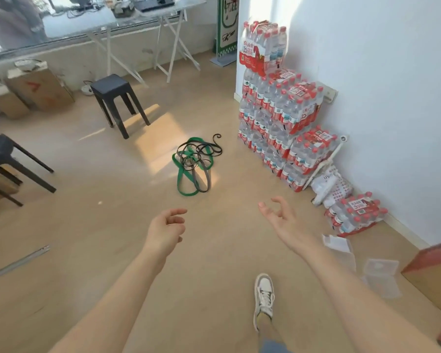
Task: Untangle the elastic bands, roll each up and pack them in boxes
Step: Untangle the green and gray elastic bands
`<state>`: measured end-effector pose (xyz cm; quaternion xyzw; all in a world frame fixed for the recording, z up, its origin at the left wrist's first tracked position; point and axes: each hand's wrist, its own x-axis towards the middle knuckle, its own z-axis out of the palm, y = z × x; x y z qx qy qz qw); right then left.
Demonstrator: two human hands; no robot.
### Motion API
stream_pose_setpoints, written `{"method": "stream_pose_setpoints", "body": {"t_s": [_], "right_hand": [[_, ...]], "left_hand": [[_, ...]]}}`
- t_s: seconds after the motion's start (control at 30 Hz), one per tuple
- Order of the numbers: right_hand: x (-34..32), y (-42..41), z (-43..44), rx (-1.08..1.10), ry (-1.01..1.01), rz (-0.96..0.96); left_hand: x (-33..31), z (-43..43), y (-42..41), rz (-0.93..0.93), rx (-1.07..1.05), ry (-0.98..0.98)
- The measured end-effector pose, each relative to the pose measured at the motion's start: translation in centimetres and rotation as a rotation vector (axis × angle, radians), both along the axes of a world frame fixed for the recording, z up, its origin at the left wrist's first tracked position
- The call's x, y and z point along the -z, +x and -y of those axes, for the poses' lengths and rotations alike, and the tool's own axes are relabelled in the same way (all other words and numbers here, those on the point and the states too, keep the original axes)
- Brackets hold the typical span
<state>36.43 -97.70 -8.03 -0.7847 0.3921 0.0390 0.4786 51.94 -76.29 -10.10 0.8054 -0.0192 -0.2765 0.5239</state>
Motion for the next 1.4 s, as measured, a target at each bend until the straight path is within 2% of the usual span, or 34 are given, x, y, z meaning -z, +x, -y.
{"method": "stream_pose_setpoints", "body": {"t_s": [0.13, 0.27, 0.33, 0.57, 0.73, 0.9, 1.03, 1.23, 1.4], "right_hand": [[1.7, 9.6, 7.7, -0.144, -0.124, -0.065], [2.8, 18.8, 13.9, -0.286, -0.331, -0.147], [3.4, 23.5, 16.5, -0.341, -0.368, -0.176], [8.8, 42.9, 24.6, -0.492, -0.449, -0.185], [13.0, 55.5, 28.6, -0.596, -0.488, -0.253], [16.0, 65.8, 34.1, -0.590, -0.460, -0.273], [19.6, 73.6, 39.8, -0.616, -0.402, -0.276], [27.8, 86.1, 48.5, -0.812, -0.392, -0.332], [34.9, 93.0, 51.4, -0.974, -0.445, -0.395]], "left_hand": [[1.6, 6.7, 7.0, 0.082, -0.044, 0.082], [2.7, 12.2, 14.3, 0.227, 0.077, 0.334], [3.1, 14.5, 18.1, 0.313, 0.143, 0.410], [7.6, 21.7, 35.8, 0.385, 0.190, 0.482], [12.9, 25.9, 48.7, 0.276, 0.181, 0.476], [17.9, 30.9, 58.7, 0.169, 0.232, 0.495], [21.7, 35.5, 65.4, 0.061, 0.145, 0.503], [28.6, 42.2, 72.7, -0.133, -0.078, 0.510], [34.2, 46.3, 75.2, -0.259, -0.106, 0.523]]}}
